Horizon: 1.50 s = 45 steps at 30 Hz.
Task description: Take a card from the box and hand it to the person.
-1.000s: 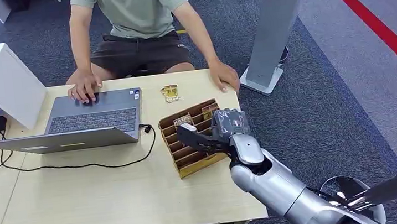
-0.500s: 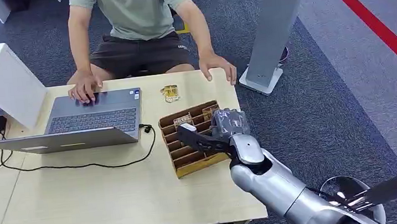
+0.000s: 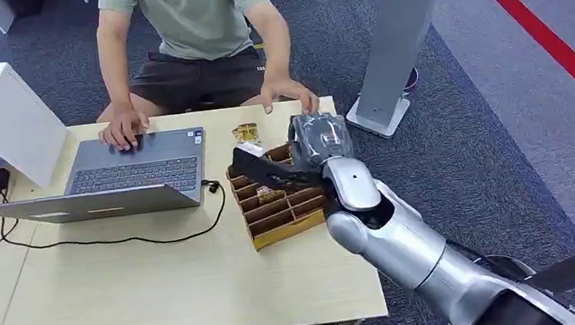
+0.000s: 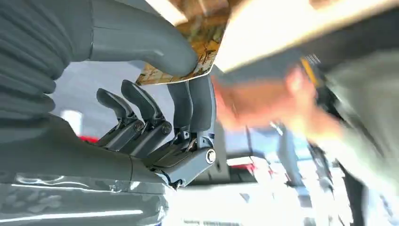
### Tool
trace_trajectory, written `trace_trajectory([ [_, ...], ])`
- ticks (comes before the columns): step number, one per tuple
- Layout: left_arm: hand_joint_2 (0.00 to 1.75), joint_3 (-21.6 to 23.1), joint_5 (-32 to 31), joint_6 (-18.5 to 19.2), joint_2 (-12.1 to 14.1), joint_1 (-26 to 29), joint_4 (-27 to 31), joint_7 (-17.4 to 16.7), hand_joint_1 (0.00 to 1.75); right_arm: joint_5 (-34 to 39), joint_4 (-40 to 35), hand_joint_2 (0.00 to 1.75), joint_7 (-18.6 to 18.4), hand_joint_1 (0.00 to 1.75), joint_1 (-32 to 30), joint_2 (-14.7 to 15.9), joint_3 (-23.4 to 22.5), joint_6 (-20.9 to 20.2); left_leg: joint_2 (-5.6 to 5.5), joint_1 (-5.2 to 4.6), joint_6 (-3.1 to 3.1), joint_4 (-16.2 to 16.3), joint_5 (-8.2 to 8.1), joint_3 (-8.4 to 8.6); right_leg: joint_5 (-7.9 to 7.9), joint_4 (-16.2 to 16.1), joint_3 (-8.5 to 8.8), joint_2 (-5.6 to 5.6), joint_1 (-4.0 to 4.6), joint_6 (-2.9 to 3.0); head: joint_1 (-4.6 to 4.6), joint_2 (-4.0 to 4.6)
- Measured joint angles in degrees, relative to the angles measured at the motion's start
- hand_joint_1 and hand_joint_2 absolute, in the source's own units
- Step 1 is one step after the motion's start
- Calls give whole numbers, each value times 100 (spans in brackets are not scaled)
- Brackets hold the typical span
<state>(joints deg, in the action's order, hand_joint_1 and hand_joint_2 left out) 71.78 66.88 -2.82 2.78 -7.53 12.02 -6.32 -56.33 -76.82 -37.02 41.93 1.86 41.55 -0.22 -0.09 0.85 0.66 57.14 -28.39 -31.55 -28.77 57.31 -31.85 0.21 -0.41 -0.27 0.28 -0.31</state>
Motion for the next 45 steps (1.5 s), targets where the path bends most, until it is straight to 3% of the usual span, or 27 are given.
trace_trajectory([
  [5, 0, 7, -7, 11, -2, -17, 0, -42, 0, 186, -370, 175, 35, 166, 405, 2, 46, -2, -1, 0, 0, 0, 0, -3, 0, 0, 1, 1, 0, 0, 7, 0],
  [10, 0, 39, -7, 68, -2, -67, 0, -90, 0, 551, -114, 175, 260, 166, 969, -153, 166, 149, -1, 0, 0, -1, 0, -5, 0, 1, 1, 2, 0, 0, 7, 0],
  [18, 0, 74, -26, 101, -7, -102, 0, -133, 0, 846, 1270, 175, 833, 166, 1392, -606, 402, 822, -3, 1, 2, -1, 1, -7, -1, 2, 0, 4, 1, 0, 0, 0],
  [23, 0, 177, -140, 127, -44, -163, 0, -159, 0, 1075, 2602, 175, 1270, 166, 1423, -887, 465, 1298, -7, 0, 2, 0, 1, -7, -1, 2, 1, 9, 0, 0, 9, 0],
  [29, 0, 304, -245, 214, -57, -195, 0, -295, 0, 1104, 3682, 175, 1324, 166, 1404, -1023, 531, 1482, -6, 0, 1, 1, 1, -4, -1, 1, 0, 8, 0, 0, 7, 0],
  [30, 0, 326, -262, 232, -57, -194, 0, -304, 0, 1100, 3770, 175, 1298, 0, 1401, -1019, 531, 1477, -6, 0, 1, 1, 2, -4, -1, 1, 0, 8, 0, 0, 9, 0],
  [37, 0, 483, -415, 387, -85, -300, 0, -271, 0, 1001, 4258, 175, 1268, 0, 1405, -1003, 529, 1469, -2, 0, 2, 1, 1, -3, 0, 1, -3, 3, 0, 0, 0, 0],
  [45, 0, 573, -372, 358, -111, -397, 0, -251, 0, 831, 4279, 175, 1309, 0, 1451, -955, 520, 1604, -2, 0, 2, 1, 2, -2, 1, 2, -2, -1, 0, 0, 11, 0],
])
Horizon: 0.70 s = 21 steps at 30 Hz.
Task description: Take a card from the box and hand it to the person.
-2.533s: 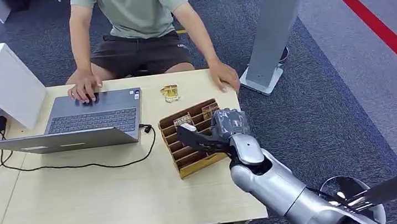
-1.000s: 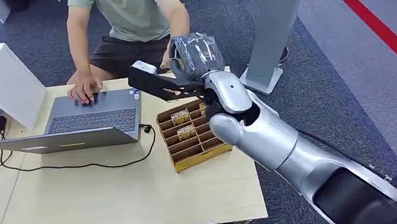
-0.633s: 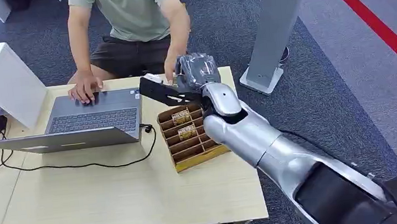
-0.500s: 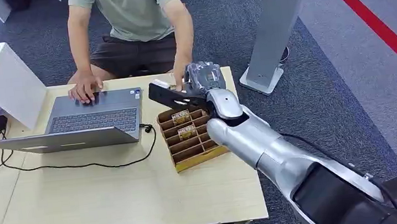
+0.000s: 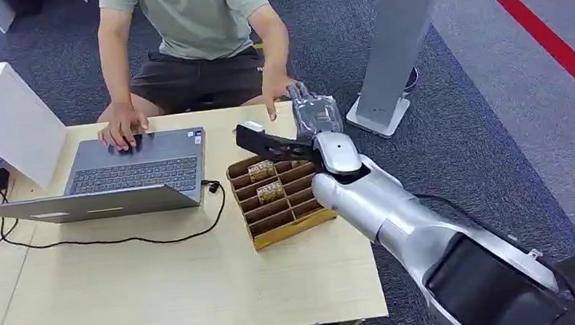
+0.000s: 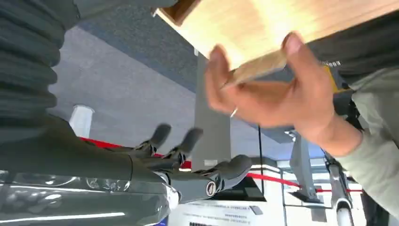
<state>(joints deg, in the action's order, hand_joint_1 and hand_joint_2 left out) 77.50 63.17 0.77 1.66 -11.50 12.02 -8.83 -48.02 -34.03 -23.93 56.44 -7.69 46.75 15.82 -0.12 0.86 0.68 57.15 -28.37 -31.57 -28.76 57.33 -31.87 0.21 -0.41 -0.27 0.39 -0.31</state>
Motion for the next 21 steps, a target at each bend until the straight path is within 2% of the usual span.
trace_trajectory([
  [6, 0, 0, 89, 2, 11, 26, 0, 37, 0, -92, -825, 175, -126, 0, 58, 137, -122, 13, 1, 0, 0, 0, 0, 1, 0, 0, -2, 1, 0, 0, -15, 0],
  [8, 0, 0, 133, -11, 15, 48, 0, 46, 0, -105, -1267, 175, -245, 0, 54, 234, -177, -103, 1, 0, 0, 0, 0, 1, 0, 0, -2, 1, 0, 0, -11, 0],
  [10, 0, 0, 205, -61, 24, 79, 0, 87, 0, 73, -2081, 175, -404, 0, -107, 424, -317, -295, 1, 0, 0, 0, 0, 2, 0, -1, -1, 1, 0, 0, 0, 0],
  [13, 0, -2, 313, -107, 31, 127, 0, 158, 0, 431, -2823, 175, -369, 0, -435, 595, -450, -323, 1, 0, 0, 0, 0, 4, -1, -4, -1, 1, 0, 0, -4, 0],
  [15, 0, -4, 383, -129, 35, 180, 0, 232, 0, 803, -3350, 175, -145, 0, -774, 754, -559, -232, 0, 0, -1, 0, -1, 7, -2, -6, 2, 3, 0, -1, -2, 0],
  [18, 0, -15, 503, -146, 61, 274, 0, 346, 0, 1522, -4007, 175, 453, 0, -1445, 966, -746, 31, 0, 0, -1, 0, -3, 5, -3, -7, 1, 2, 0, -1, 2, 0],
  [21, 0, -33, 588, -181, 90, 356, -2, 446, 0, 2160, -4539, 175, 1285, 0, -2228, 1187, -972, 362, 0, 0, -1, -1, -7, 6, -4, -9, 1, 4, 0, -1, -11, 0],
])
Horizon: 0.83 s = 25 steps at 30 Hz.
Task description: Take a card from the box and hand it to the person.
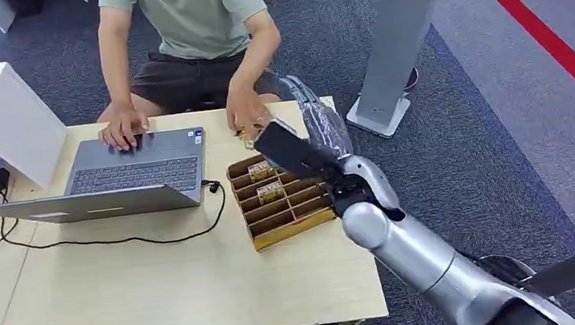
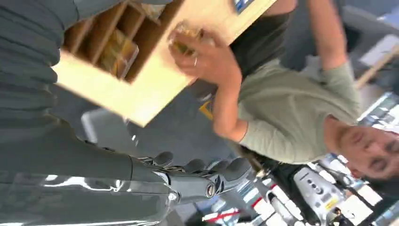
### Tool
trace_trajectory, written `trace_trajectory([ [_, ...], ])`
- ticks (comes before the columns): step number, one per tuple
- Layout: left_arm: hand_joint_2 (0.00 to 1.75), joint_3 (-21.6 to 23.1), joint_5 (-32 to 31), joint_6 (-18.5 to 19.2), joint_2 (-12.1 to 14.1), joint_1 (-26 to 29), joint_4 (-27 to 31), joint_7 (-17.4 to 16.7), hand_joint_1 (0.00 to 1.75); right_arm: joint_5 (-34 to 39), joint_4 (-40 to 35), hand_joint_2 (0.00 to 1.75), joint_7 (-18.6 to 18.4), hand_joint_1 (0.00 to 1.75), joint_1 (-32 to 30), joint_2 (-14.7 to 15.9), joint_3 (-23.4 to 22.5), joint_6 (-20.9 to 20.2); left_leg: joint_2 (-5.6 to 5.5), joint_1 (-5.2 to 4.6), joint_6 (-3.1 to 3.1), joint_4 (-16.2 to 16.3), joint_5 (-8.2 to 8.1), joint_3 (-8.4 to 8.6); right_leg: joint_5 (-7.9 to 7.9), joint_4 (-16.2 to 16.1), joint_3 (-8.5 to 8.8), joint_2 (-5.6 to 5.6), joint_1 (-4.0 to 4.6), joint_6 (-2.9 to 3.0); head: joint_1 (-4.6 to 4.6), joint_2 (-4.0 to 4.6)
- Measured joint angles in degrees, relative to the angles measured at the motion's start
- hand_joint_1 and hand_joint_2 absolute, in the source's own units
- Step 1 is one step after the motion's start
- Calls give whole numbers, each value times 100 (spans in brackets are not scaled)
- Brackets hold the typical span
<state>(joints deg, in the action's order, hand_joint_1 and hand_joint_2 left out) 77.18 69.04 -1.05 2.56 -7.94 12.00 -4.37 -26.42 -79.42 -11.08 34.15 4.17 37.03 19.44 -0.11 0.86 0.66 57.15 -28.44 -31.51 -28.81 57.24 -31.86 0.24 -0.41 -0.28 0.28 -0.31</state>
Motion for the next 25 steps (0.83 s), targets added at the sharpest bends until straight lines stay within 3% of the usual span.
trace_trajectory([
  [4, 0, -87, 101, -77, 22, 74, 2, 15, 0, 918, -405, 175, 1072, 0, -1122, 221, -348, 130, -2, 0, -1, -1, -4, -5, -2, -1, -1, 0, 0, 1, 11, 0],
  [8, 0, -146, 197, -129, 37, 78, 2, 15, 0, 1339, -575, 175, 2051, 0, -2050, 350, -671, 235, -1, 0, -4, -2, -7, -1, -7, -2, 3, 1, 0, -2, -2, 0],
  [13, 0, -262, 252, -192, 72, 109, 0, -28, 0, 1787, -628, 175, 2758, 0, -2982, 398, -886, 322, 4, 0, 1, -4, -11, -5, -8, 0, -1, -6, 0, 0, 9, 0],
  [17, 0, -343, 258, -199, 85, 110, 0, -9, 0, 1881, -628, 175, 2986, 0, -3200, 381, -866, 410, 1, 0, 1, -4, -10, -5, -8, 0, 1, -3, 0, 0, 2, 0],
  [25, 0, -413, 265, -219, 92, 103, 0, 50, 0, 1844, -569, 175, 2907, 0, -3132, 302, -737, 231, 1, 0, 0, -4, -10, -3, -8, 1, 4, -4, 0, 0, 7, 0],
])
